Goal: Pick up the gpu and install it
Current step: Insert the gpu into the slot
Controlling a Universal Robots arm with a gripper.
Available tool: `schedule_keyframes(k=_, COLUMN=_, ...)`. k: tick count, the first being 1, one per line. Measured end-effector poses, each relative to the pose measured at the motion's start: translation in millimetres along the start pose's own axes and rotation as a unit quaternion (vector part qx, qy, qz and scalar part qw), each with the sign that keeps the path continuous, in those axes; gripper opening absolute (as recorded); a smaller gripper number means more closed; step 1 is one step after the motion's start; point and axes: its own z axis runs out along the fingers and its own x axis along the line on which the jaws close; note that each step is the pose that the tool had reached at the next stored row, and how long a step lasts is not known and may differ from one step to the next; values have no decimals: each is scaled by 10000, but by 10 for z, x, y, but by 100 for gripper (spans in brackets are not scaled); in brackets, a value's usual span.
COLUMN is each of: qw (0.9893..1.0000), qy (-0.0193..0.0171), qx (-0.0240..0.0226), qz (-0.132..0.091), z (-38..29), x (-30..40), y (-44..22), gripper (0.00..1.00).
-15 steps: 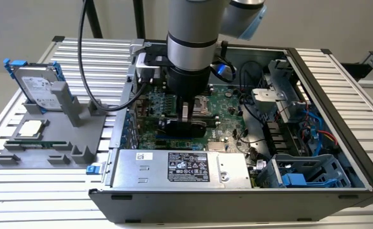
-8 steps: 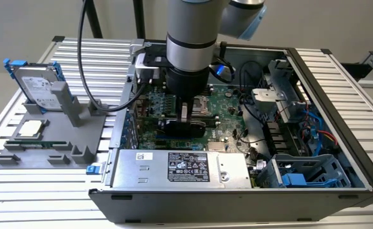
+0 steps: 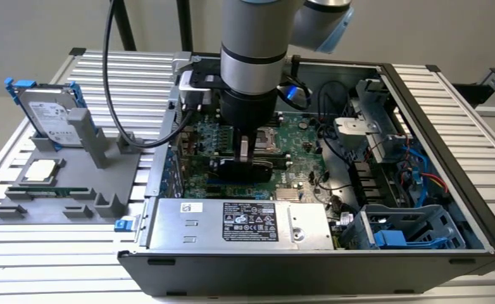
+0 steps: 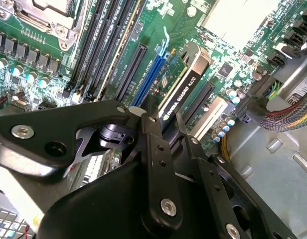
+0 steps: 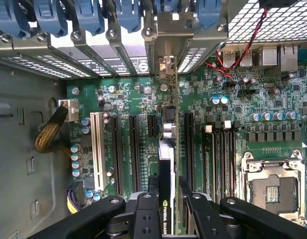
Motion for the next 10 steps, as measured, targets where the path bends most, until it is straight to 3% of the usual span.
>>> schedule_keyframes(k=10, qw=10000, qy=5, qx=3, qz=-9, z=-4, x=-34, y=3, gripper=0)
